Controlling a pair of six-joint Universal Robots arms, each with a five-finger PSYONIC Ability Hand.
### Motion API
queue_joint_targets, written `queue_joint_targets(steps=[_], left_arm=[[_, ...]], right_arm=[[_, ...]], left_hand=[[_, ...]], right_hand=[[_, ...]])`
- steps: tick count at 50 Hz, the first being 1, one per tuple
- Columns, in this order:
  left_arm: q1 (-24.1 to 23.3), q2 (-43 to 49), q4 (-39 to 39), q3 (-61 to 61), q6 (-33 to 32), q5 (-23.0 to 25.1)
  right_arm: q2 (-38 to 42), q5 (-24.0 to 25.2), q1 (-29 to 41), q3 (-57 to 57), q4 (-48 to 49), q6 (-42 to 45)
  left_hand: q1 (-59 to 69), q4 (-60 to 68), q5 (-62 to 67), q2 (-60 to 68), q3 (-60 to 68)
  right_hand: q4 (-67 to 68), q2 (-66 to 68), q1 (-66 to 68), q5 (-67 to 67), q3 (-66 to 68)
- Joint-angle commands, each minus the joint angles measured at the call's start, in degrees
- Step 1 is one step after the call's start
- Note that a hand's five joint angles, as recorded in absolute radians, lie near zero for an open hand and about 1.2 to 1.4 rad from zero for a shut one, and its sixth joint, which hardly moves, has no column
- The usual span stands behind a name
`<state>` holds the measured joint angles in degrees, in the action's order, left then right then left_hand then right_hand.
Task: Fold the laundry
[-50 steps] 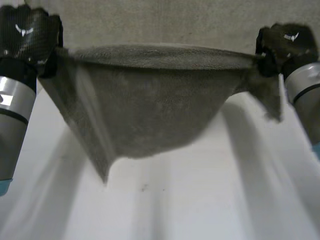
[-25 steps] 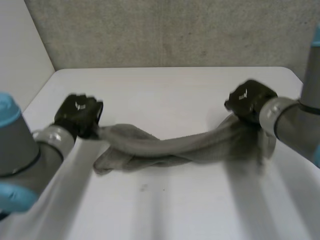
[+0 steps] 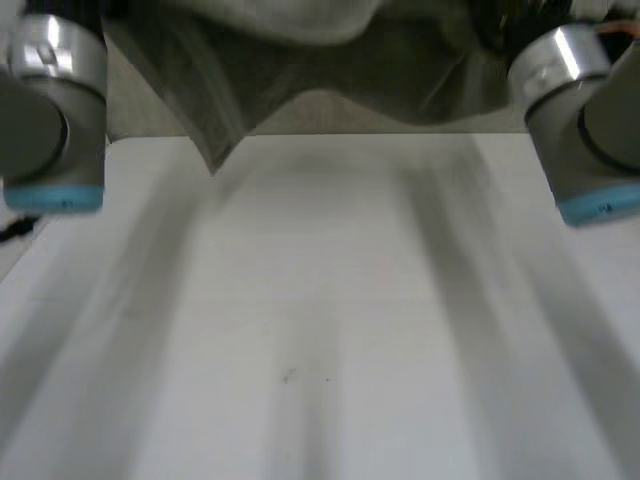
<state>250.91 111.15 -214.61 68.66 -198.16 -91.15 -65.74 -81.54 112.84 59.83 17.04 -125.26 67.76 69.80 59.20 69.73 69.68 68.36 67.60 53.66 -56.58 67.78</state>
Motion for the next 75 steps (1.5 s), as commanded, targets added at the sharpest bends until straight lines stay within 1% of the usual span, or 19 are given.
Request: queue_joint_targets(steps=[1, 3, 5, 13, 14, 15, 16, 17, 19, 20, 22, 24, 30, 41, 44, 48, 52, 65, 75], left_arm=[[2.6, -0.7, 1.4, 22.1, 0.7, 3.5], [3.6, 0.1, -0.4, 28.8, 0.6, 6.6], [3.8, 0.5, -1.7, 31.3, 0.5, 7.6], [7.0, 1.4, -4.9, 37.8, 0.1, 8.3], [7.4, 1.1, -4.8, 37.9, 0.1, 8.4], [7.4, 1.1, -4.8, 38.0, 0.1, 8.4], [8.2, 0.6, -4.8, 38.0, 0.1, 8.4], [8.2, 0.6, -4.8, 38.0, 0.1, 8.4], [9.4, -1.7, -4.6, 38.2, 0.2, 8.4], [9.4, -1.7, -4.6, 38.2, 0.2, 8.4], [9.7, -3.7, -4.6, 38.9, 0.4, 8.5], [9.7, -4.3, -4.6, 39.1, 0.5, 8.5], [9.5, -5.5, -4.6, 39.4, 0.7, 8.3], [10.6, -6.3, -4.6, 40.2, 0.6, 8.5], [10.7, -6.2, -4.6, 40.6, 0.6, 8.5], [10.4, -6.2, -4.6, 40.6, 0.6, 8.5], [10.2, -6.2, -4.6, 40.9, 0.8, 8.5], [10.1, -6.2, -4.5, 41.0, 0.7, 8.5], [10.0, -6.2, -4.5, 41.0, 0.7, 8.5]], right_arm=[[2.5, 2.5, -0.8, 8.5, -16.7, 0.2], [5.3, 3.8, -2.0, 12.1, -20.4, 0.3], [7.0, 4.3, -2.2, 13.8, -21.1, 0.1], [13.7, 4.5, -2.4, 17.0, -21.2, -3.5], [13.9, 4.5, -2.4, 17.2, -21.2, -6.1], [13.9, 4.5, -2.4, 17.2, -21.2, -6.1], [13.7, 4.4, -2.5, 17.3, -21.2, -9.4], [13.7, 4.4, -2.5, 17.3, -21.2, -9.5], [12.7, 4.2, -3.9, 18.6, -20.8, -17.3], [12.7, 4.2, -3.9, 18.6, -20.8, -17.4], [11.0, 4.1, -5.4, 20.1, -19.8, -24.3], [10.3, 4.0, -6.3, 20.9, -18.9, -27.2], [9.2, 3.0, -10.4, 24.3, -17.1, -32.7], [7.5, 3.9, -15.3, 27.1, -17.6, -32.1], [6.9, 4.2, -16.4, 27.6, -17.6, -29.8], [7.0, 4.3, -16.7, 28.7, -17.5, -25.5], [7.2, 4.9, -16.7, 29.1, -17.3, -24.3], [6.6, 9.0, -16.8, 30.1, -18.1, -24.2], [9.0, 8.7, -16.7, 29.2, -16.4, -24.0]], left_hand=[[12.2, 10.2, 10.8, 10.3, 10.3], [12.2, 10.2, 10.8, 10.3, 10.3], [12.2, 10.2, 10.8, 10.3, 10.3], [12.2, 10.2, 10.8, 10.3, 10.3], [12.2, 10.2, 10.8, 10.3, 10.3], [12.2, 10.2, 10.8, 10.3, 10.3], [12.2, 10.2, 10.8, 10.3, 10.3], [12.2, 10.2, 10.8, 10.3, 10.3], [12.2, 10.2, 10.8, 10.3, 10.3], [12.2, 10.2, 10.8, 10.3, 10.3], [12.2, 10.2, 10.8, 10.3, 10.3], [12.2, 10.2, 10.8, 10.3, 10.3], [12.2, 10.2, 10.8, 10.3, 10.3], [12.2, 10.2, 10.8, 10.3, 10.3], [12.2, 10.2, 10.8, 10.3, 10.3], [12.2, 10.2, 10.8, 10.3, 10.3], [12.2, 10.2, 10.8, 10.3, 10.3], [12.2, 10.2, 10.8, 10.3, 10.3], [12.2, 10.2, 10.8, 10.3, 10.3]], right_hand=[[11.6, 12.4, 26.3, -13.4, 12.2], [11.6, 12.4, 26.3, -13.4, 12.2], [11.6, 12.4, 26.3, -13.4, 12.2], [11.4, 12.1, 26.1, -13.1, 11.9], [-0.1, 0.6, 14.6, -1.7, 0.5], [-0.2, 0.5, 14.5, -1.5, 0.3], [-11.7, -11.0, 3.0, 10.0, -11.2], [-11.8, -11.1, 2.9, 10.1, -11.3], [-26.3, -25.5, -11.6, 24.5, -25.7], [-26.3, -25.6, -11.6, 24.5, -25.7], [-29.3, -28.6, -14.6, 27.6, -28.8], [-29.5, -28.7, -14.8, 27.7, -28.9], [-28.8, -28.1, -14.1, 27.1, -28.3], [-31.4, -30.6, -16.7, 29.6, -30.8], [-30.5, -29.8, -15.8, 28.7, -29.9], [-30.2, -29.4, -15.5, 28.4, -29.6], [-29.9, -29.1, -15.2, 28.1, -29.3], [-30.7, -29.9, -16.0, 28.9, -30.1], [-27.7, -26.9, -13.0, 25.9, -27.1]])
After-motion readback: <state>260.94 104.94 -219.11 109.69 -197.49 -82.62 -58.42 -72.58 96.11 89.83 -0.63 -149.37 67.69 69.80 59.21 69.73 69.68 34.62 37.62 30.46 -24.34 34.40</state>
